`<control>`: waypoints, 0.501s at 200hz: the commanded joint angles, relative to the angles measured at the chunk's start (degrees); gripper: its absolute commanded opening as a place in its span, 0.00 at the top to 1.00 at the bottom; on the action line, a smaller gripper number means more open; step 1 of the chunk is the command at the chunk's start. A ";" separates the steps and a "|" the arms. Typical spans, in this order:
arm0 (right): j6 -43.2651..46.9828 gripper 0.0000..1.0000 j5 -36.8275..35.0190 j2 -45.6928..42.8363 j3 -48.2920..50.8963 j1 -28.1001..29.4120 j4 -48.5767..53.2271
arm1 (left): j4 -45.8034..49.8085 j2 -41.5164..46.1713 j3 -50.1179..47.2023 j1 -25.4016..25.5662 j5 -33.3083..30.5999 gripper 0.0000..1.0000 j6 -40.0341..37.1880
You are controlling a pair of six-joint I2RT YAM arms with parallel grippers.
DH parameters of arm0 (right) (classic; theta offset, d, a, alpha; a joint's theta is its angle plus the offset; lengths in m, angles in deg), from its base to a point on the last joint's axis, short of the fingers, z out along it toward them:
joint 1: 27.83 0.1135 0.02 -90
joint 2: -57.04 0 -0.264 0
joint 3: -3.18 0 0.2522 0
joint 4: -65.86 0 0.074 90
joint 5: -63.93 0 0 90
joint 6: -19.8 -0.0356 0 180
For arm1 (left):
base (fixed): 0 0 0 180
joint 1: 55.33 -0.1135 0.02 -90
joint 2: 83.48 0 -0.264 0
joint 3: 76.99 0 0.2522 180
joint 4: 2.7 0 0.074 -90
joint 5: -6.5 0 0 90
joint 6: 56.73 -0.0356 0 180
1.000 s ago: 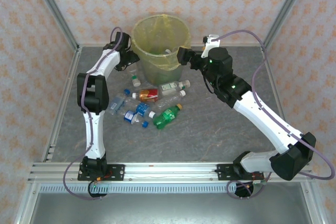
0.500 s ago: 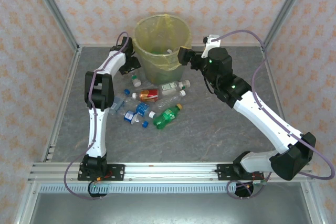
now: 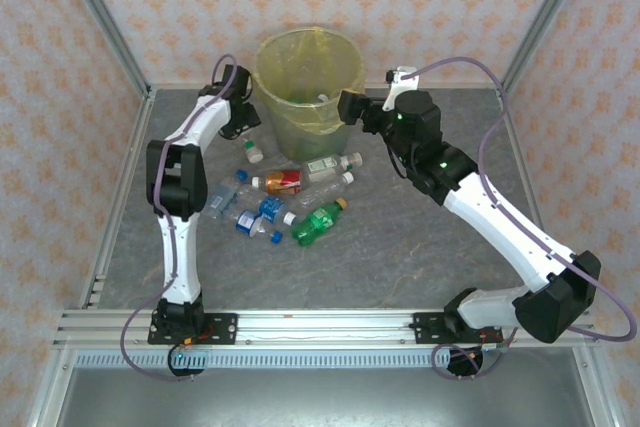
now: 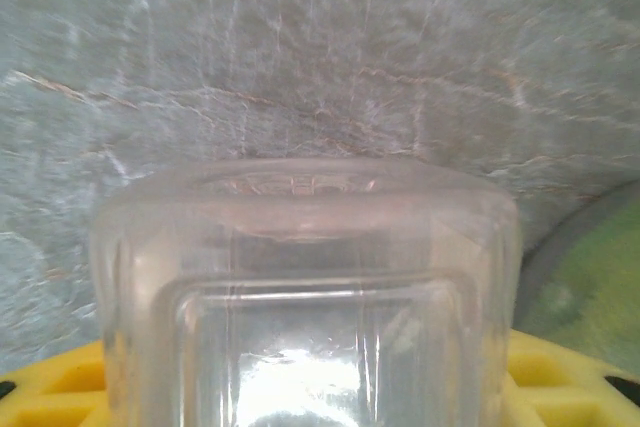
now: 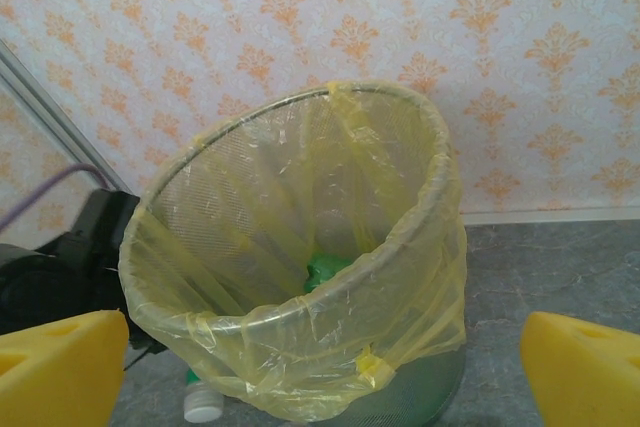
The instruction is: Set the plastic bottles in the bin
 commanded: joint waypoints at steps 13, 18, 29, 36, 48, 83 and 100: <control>0.88 0.00 1.27 0.28 -1.78 0.35 -1.78 | -3.86 11.48 -4.73 -1.27 -3.50 0.44 1.42; 0.71 0.00 1.54 0.42 -1.83 0.35 -2.02 | -4.25 13.01 -5.65 -1.37 -3.79 0.44 1.43; 0.39 0.00 2.05 0.62 -1.84 0.35 -2.40 | -4.87 16.21 -7.15 -1.57 -4.71 0.44 1.46; 0.06 0.00 2.37 0.79 -1.88 0.38 -2.58 | -5.23 18.58 -7.85 -1.65 -5.40 0.44 1.44; -0.29 0.00 2.89 0.89 -2.01 0.40 -2.77 | -5.27 21.52 -8.30 -1.70 -6.48 0.44 1.21; -0.87 0.00 3.44 0.22 -1.38 0.35 -2.52 | -6.12 27.56 -7.58 -1.45 -7.00 0.44 1.25; -0.85 0.00 3.25 -0.25 -0.92 0.35 -2.46 | -7.84 30.04 -7.16 -0.55 -7.24 0.43 1.43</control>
